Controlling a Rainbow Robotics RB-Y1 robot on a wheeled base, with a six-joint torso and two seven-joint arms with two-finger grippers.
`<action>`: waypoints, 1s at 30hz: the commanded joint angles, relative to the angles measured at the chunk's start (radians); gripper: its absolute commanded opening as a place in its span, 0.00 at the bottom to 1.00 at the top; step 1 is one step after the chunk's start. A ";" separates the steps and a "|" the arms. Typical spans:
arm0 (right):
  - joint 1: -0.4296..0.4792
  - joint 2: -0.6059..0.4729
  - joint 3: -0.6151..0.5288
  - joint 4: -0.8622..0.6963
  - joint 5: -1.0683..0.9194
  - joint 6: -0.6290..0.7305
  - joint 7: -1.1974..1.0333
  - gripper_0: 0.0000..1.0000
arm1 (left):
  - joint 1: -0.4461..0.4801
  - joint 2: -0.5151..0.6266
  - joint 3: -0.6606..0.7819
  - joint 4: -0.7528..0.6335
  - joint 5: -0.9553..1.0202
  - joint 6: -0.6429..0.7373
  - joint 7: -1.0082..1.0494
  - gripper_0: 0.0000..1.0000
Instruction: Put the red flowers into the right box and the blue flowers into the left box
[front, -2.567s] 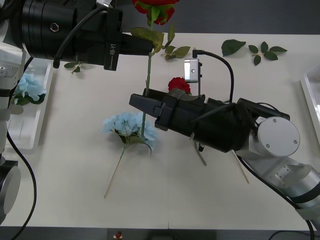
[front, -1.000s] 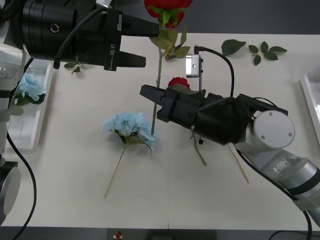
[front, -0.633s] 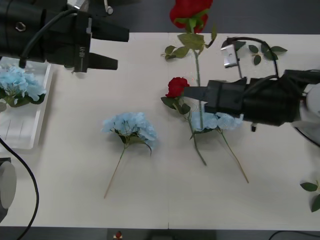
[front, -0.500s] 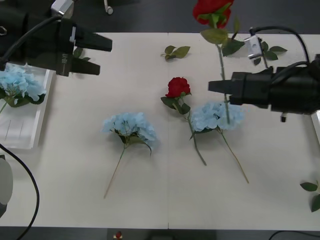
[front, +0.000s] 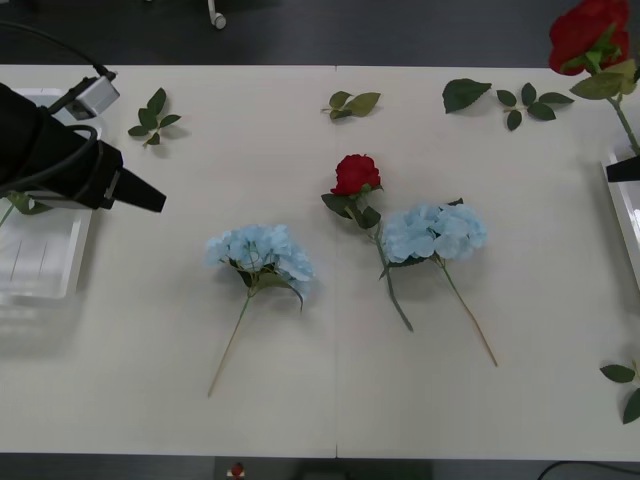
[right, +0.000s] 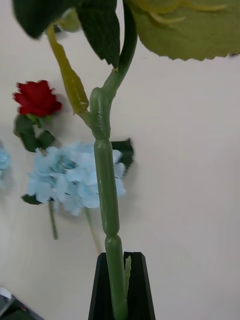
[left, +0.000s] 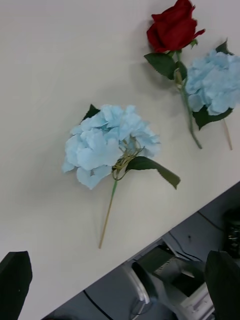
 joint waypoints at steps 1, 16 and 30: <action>-0.018 -0.041 -0.033 0.037 0.094 0.025 0.036 0.00 | 0.096 0.059 -0.028 -0.117 -0.021 -0.088 -0.056 1.00; -0.018 -0.001 -0.062 0.237 0.446 0.220 0.226 0.00 | 0.283 0.133 -0.264 -0.289 -0.154 -0.322 -0.092 1.00; -0.018 0.156 -0.062 0.448 0.796 0.117 0.205 0.00 | 0.273 0.131 -0.539 -0.267 -0.372 -0.482 -0.063 1.00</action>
